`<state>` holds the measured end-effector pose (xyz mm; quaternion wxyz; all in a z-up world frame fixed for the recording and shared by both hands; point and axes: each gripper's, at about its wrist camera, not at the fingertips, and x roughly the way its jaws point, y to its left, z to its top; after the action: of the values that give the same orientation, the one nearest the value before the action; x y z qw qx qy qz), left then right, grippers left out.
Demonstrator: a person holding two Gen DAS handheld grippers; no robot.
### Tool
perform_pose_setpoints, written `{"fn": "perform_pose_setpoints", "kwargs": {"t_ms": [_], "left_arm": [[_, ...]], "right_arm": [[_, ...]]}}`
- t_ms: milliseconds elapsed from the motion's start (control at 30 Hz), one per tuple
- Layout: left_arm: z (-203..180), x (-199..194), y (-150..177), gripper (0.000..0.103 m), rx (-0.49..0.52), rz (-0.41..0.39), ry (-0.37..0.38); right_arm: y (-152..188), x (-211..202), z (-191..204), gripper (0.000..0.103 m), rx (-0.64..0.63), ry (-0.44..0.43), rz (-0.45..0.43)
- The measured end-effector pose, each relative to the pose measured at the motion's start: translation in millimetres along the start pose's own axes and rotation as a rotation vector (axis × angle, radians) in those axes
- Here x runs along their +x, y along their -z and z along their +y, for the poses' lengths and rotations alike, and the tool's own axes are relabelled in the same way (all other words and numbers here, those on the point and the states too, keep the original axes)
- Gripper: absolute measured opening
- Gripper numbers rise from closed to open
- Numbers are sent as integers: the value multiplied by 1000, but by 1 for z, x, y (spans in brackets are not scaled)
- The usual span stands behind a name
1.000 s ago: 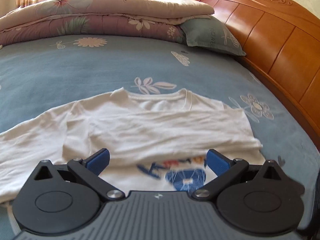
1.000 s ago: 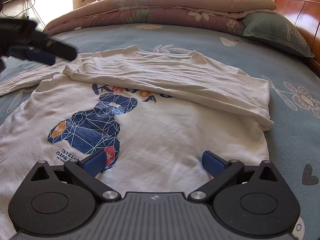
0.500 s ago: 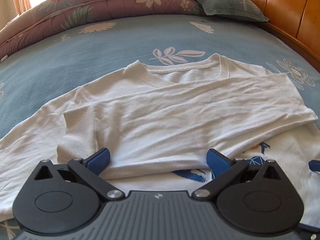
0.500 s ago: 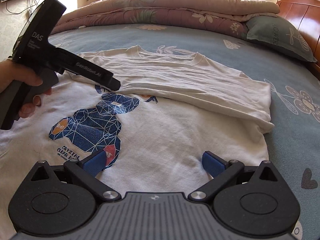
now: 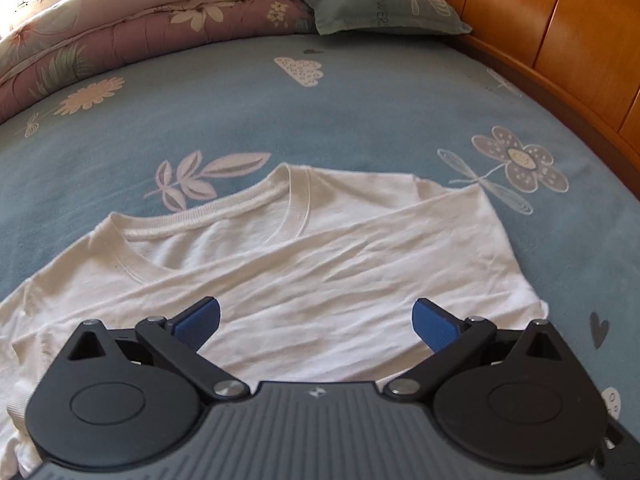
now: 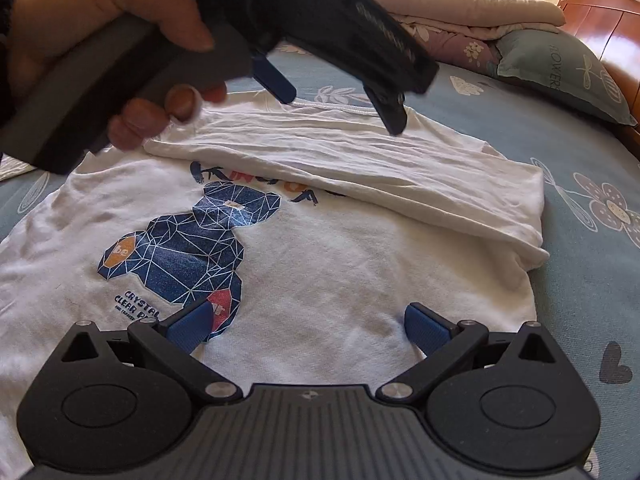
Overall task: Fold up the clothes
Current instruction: 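Move the open left gripper along the unfolded sleeve toward its cuff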
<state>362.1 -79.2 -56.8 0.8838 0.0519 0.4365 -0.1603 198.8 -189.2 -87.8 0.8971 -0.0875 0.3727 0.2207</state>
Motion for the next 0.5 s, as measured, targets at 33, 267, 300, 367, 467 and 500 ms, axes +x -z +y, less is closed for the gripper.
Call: {"fn": "perform_pose_setpoints", "kwargs": {"t_ms": [33, 267, 300, 367, 467, 500], "left_arm": [[0, 5, 8, 102, 3, 6, -11], [26, -28, 53, 102, -58, -9, -22], [31, -41, 55, 102, -67, -20, -27], [41, -68, 59, 102, -84, -42, -37], [54, -106, 77, 102, -107, -59, -53], [57, -118, 83, 102, -114, -64, -58]], "right_arm": [[0, 0, 0, 103, -3, -3, 1], [-1, -1, -2, 103, -14, -15, 17], [-1, -1, -3, 103, -16, -19, 20], [-2, -1, -5, 103, -21, -30, 29], [-4, -1, -7, 103, -21, -42, 40], [-5, -1, -6, 103, -17, -43, 43]]}}
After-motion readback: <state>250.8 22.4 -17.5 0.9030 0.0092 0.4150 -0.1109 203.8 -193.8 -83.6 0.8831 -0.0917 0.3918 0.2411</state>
